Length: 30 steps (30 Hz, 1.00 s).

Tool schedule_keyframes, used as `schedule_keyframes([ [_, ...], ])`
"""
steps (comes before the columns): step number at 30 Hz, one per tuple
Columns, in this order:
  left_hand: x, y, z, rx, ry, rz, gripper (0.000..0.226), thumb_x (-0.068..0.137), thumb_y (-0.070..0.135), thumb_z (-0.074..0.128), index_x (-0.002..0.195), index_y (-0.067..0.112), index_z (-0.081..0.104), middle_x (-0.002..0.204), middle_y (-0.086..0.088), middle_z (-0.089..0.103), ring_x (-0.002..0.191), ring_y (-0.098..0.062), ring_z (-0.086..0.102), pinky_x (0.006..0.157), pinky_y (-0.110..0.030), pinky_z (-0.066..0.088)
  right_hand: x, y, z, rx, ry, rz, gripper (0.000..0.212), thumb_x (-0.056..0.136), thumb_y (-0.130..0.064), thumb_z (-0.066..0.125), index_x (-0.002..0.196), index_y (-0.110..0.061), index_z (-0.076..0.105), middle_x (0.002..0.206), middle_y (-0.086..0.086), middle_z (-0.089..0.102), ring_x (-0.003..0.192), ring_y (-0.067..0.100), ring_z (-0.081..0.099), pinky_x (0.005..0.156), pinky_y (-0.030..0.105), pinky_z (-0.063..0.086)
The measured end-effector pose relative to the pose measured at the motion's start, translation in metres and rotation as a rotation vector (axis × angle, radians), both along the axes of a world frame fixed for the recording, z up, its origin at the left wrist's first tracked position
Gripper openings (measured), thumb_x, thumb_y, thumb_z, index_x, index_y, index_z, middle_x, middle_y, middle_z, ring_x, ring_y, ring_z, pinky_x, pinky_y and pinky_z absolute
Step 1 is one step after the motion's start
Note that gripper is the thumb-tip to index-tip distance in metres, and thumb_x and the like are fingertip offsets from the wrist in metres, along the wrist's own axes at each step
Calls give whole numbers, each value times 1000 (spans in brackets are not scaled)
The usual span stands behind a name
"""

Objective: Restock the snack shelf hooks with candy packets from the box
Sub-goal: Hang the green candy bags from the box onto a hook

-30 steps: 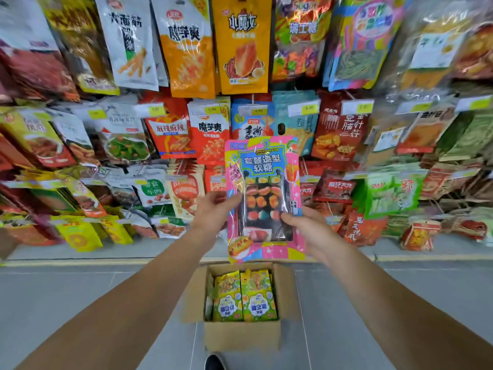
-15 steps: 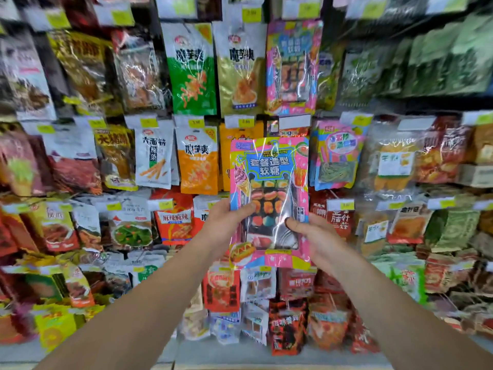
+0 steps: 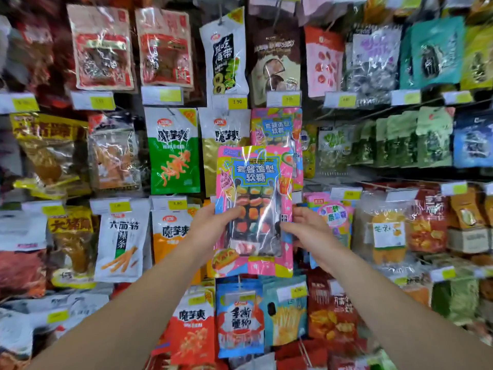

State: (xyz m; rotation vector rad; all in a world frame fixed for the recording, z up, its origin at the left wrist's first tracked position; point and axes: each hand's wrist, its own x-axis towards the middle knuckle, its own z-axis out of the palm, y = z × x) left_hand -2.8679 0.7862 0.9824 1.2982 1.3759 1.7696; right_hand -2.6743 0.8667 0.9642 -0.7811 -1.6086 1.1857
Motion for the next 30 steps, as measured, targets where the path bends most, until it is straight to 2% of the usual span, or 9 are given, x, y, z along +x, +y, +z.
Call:
schedule_keyframes([
  [3,-7,20,17,19,16,17,37,66,36,80,86,5,74,92,-14,75,94,-30,69,94,-44,50,-3,31,30,189,-98,-173,37,84,-14,71,115,-23,52,107,-3,61,87,14,61,71,30,51],
  [6,-11,42,33,38,17,34,16,82,18,74,87,2,73,88,-14,75,86,-30,71,80,-37,53,-2,57,61,379,-198,-289,48,81,-14,70,124,-21,49,116,-1,59,97,18,60,83,34,51],
  [9,-14,66,47,52,32,55,41,71,32,80,99,4,70,94,-13,75,93,-32,70,90,-50,53,0,79,96,643,-332,-451,49,81,-16,69,126,-17,52,120,3,57,107,22,60,90,36,49],
  [11,-13,84,55,59,35,49,40,71,30,79,100,3,69,91,-12,75,90,-32,71,92,-53,52,2,95,119,771,-436,-522,54,82,-16,68,133,-13,50,127,8,54,118,26,54,97,37,45],
  [14,-8,107,66,86,40,83,20,79,18,75,90,2,70,85,-13,75,75,-24,73,71,-32,58,3,122,149,926,-536,-554,59,84,-17,64,139,-11,44,133,11,49,124,30,48,102,40,43],
  [16,-3,115,72,92,57,97,15,83,15,72,90,2,68,82,-12,75,63,-17,71,54,-21,52,3,135,162,993,-586,-568,60,85,-20,64,140,-11,43,134,10,47,124,31,48,102,42,44],
  [21,5,141,87,118,62,136,18,82,13,73,92,0,68,83,-18,75,72,-32,73,70,-42,59,-1,161,191,1160,-616,-582,59,84,-16,64,139,-13,42,137,7,42,122,32,44,98,43,45],
  [26,9,158,92,137,80,165,9,79,7,74,87,4,72,80,-16,74,66,-28,71,68,-39,56,-3,183,218,1214,-706,-594,81,80,-13,59,152,-12,23,158,4,24,141,28,25,115,40,31],
  [30,14,165,94,156,96,200,10,79,5,72,87,1,71,73,-12,74,61,-25,69,66,-39,59,-2,201,231,1250,-766,-591,88,81,-18,59,156,-17,13,160,-1,18,142,27,21,115,40,29],
])
